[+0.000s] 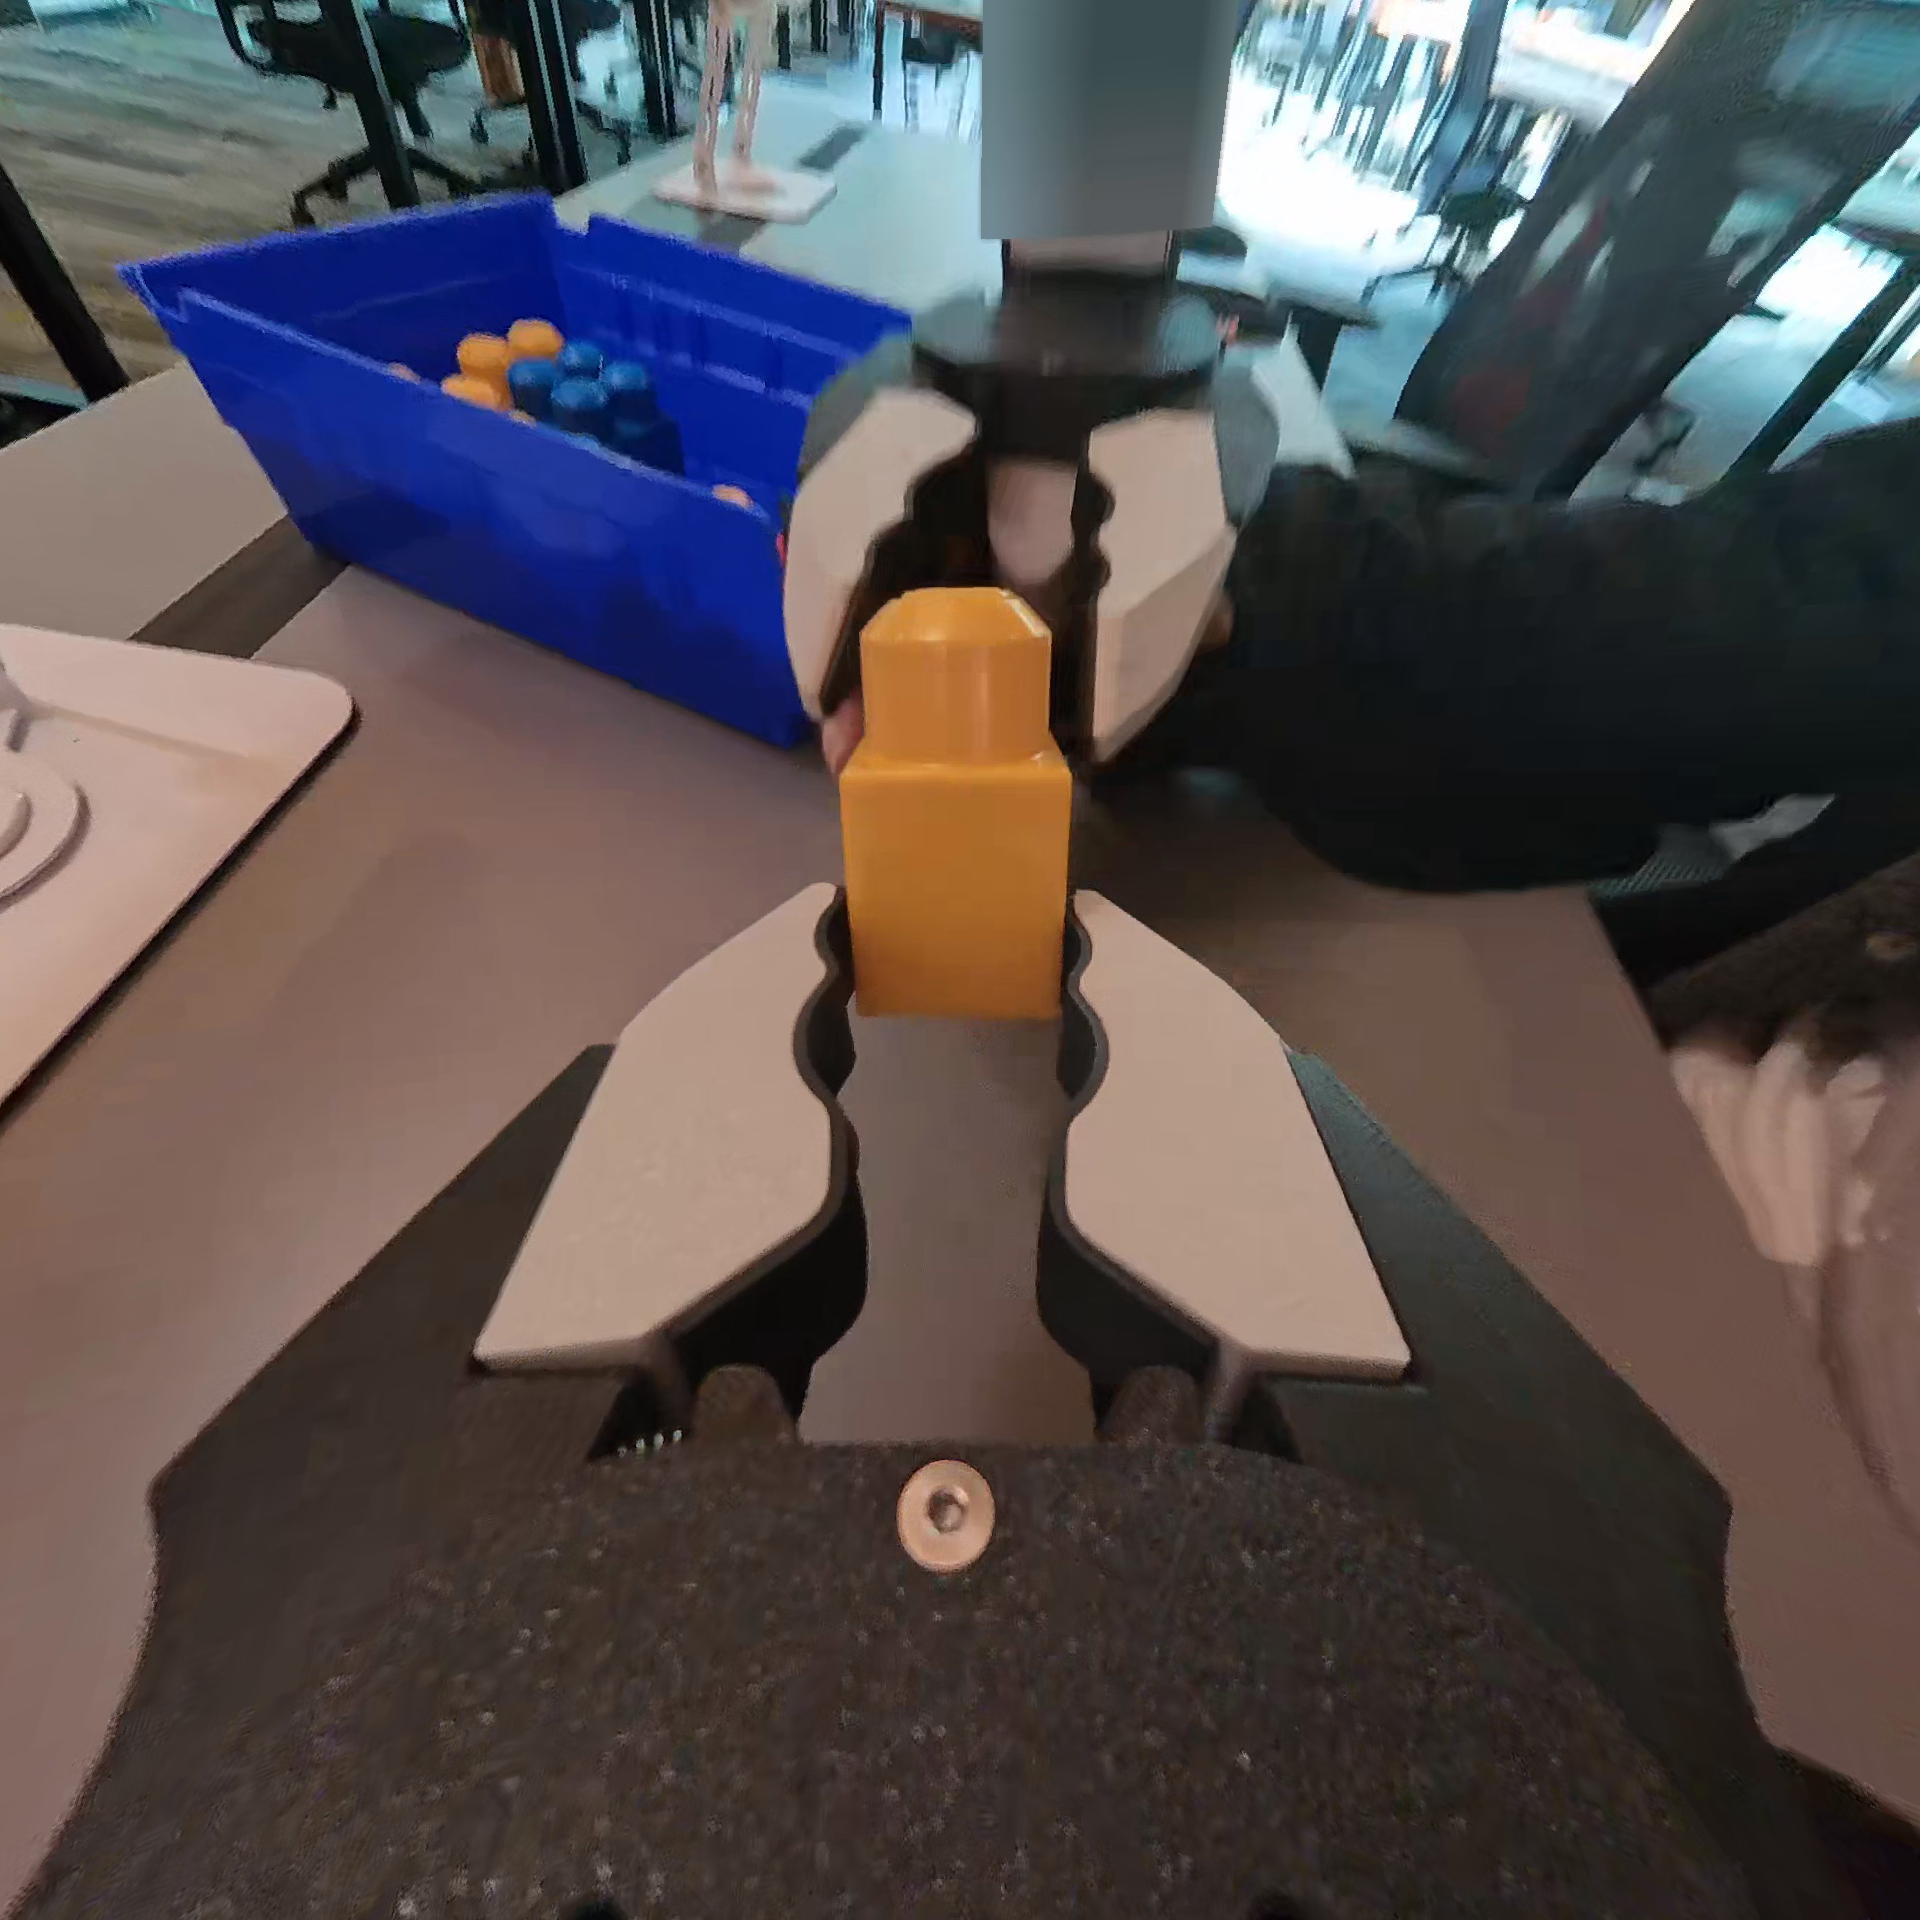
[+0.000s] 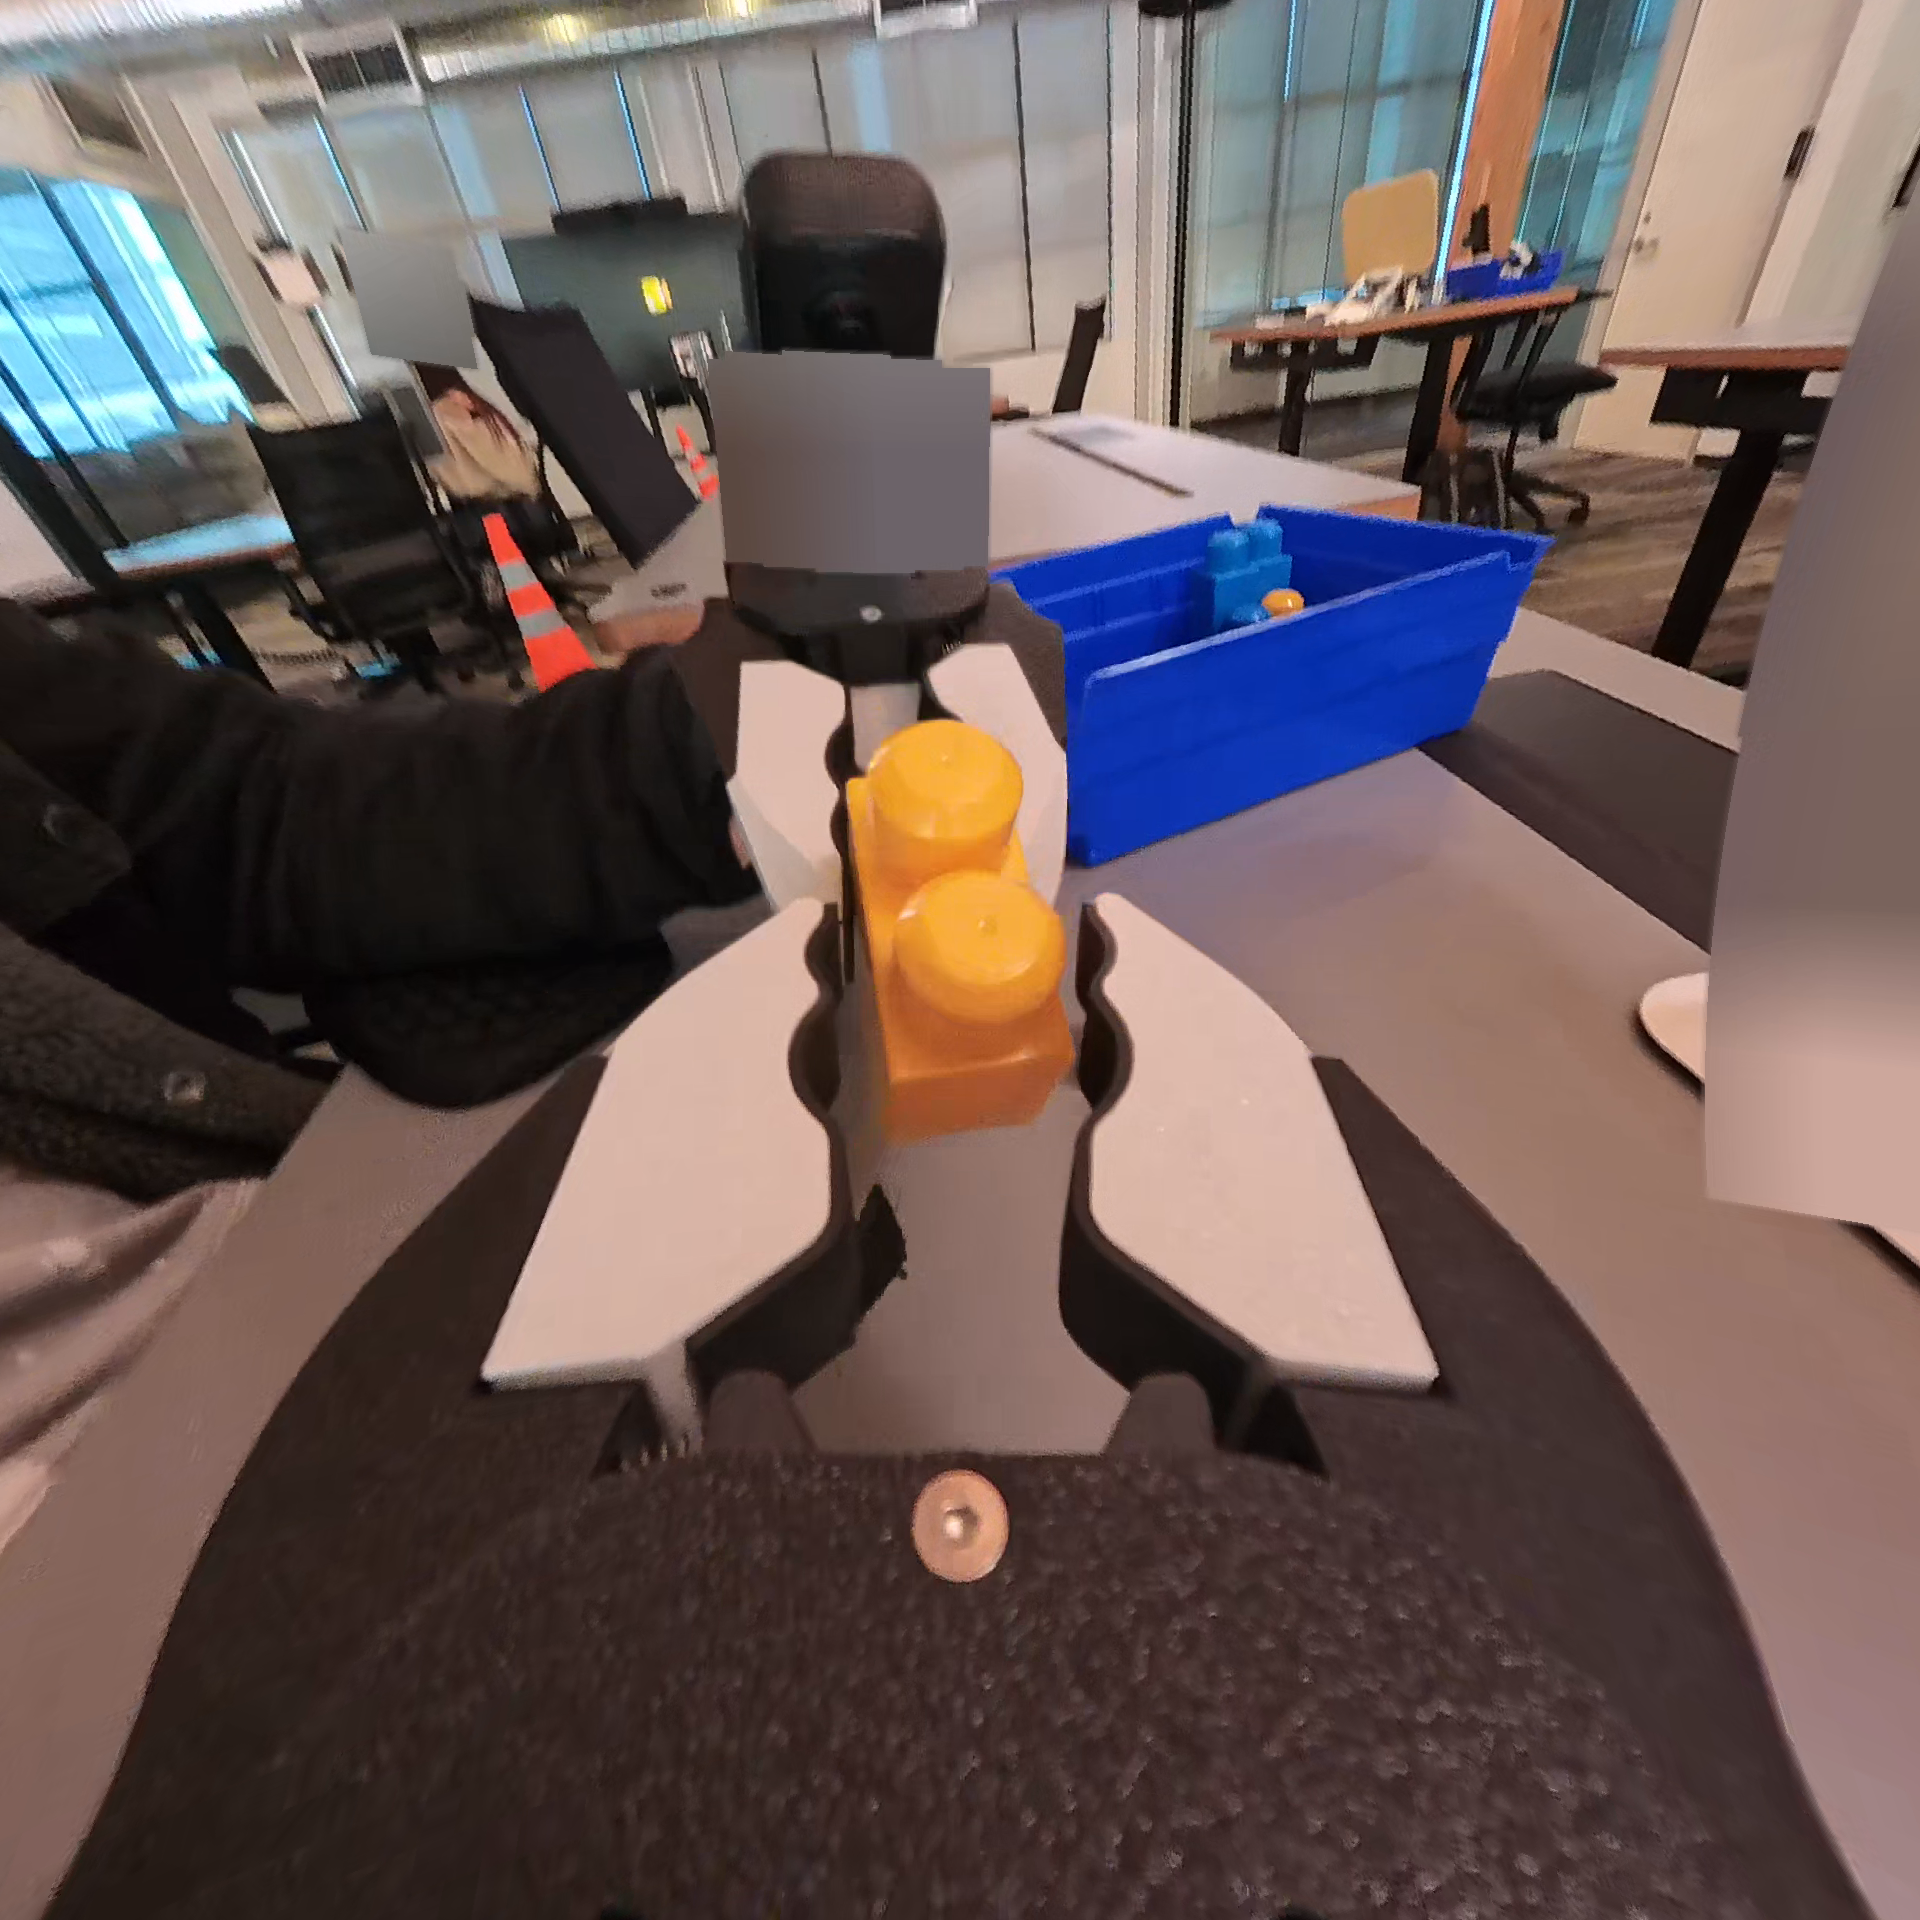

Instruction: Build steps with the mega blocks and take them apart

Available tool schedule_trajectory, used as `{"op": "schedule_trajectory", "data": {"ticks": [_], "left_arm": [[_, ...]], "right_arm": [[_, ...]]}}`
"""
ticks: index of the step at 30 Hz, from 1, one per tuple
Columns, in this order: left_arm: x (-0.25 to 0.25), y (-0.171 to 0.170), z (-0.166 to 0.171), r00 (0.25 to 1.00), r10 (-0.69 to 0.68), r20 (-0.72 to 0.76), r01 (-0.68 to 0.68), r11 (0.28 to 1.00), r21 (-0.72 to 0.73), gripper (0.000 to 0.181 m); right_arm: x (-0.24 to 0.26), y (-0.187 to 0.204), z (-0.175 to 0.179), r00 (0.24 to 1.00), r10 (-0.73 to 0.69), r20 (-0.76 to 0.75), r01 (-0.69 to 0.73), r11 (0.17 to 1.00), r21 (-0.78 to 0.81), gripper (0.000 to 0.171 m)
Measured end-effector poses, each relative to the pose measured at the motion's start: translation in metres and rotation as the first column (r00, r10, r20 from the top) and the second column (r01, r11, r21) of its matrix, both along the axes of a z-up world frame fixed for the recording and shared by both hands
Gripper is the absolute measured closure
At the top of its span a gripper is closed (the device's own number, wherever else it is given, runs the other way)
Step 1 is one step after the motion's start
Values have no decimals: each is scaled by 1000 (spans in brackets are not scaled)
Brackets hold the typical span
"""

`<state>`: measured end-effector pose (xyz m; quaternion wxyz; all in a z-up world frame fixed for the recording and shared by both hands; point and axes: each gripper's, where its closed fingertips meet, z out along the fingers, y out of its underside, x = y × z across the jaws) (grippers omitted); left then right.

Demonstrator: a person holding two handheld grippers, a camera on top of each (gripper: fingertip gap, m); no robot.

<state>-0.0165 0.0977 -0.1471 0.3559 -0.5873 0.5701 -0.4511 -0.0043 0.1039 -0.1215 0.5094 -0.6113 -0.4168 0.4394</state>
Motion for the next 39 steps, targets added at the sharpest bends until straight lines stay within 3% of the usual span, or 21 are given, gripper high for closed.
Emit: {"op": "schedule_trajectory", "data": {"ticks": [6,10,11,22,26,31,35,39], "left_arm": [[-9,-3,-28,985,-27,-170,40,997,71,144],[-7,-10,-41,970,-59,-238,83,992,92,144],[-7,-12,-43,965,-70,-251,97,991,96,144],[-7,-14,-37,969,-67,-238,106,982,153,144],[-9,3,-12,994,24,-111,-4,984,178,140],[-21,37,27,970,175,169,-194,976,101,159],[-40,65,56,872,328,363,-370,928,51,181],[-60,87,71,764,456,457,-524,851,25,181]], "right_arm": [[18,-10,-41,936,30,351,-29,1000,-6,128],[8,-19,-63,882,67,467,-76,997,0,128],[6,-20,-68,866,72,495,-83,997,0,137],[6,-21,-67,865,76,497,-84,996,-7,139],[24,-13,-45,871,4,492,-26,999,37,139],[73,2,3,842,-141,521,86,988,128,139],[119,13,41,769,-244,591,154,968,200,139],[173,28,66,663,-315,679,225,949,221,139]]}}
